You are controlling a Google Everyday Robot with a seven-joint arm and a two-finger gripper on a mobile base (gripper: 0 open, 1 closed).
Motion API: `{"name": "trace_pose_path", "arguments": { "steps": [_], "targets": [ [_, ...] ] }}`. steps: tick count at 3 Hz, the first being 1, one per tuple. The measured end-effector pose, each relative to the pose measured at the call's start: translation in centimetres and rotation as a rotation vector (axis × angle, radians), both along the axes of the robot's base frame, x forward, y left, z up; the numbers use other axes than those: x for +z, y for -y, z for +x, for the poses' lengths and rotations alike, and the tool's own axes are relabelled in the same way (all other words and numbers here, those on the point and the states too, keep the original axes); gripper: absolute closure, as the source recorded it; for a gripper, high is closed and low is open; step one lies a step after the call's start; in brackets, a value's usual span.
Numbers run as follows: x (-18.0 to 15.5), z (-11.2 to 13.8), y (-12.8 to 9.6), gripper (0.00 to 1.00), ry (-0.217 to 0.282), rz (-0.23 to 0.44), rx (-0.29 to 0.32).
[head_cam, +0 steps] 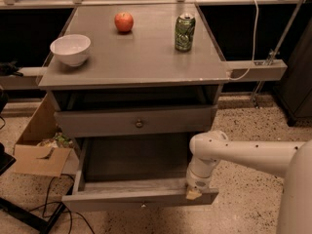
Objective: Open middle drawer
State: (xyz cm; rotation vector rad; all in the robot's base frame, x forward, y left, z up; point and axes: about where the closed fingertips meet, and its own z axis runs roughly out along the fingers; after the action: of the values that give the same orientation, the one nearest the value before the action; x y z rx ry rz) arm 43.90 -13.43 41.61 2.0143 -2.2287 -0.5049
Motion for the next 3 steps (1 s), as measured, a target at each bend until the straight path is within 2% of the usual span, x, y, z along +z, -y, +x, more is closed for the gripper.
{"name": "trace_pose_path", "arguments": {
  "steps": [2, 3],
  "targets": [
    [0.00, 0.00, 0.00, 0.10, 0.000, 0.000, 0.000],
    [0.00, 0.00, 0.00, 0.00, 0.000, 0.000, 0.000]
  ]
}}
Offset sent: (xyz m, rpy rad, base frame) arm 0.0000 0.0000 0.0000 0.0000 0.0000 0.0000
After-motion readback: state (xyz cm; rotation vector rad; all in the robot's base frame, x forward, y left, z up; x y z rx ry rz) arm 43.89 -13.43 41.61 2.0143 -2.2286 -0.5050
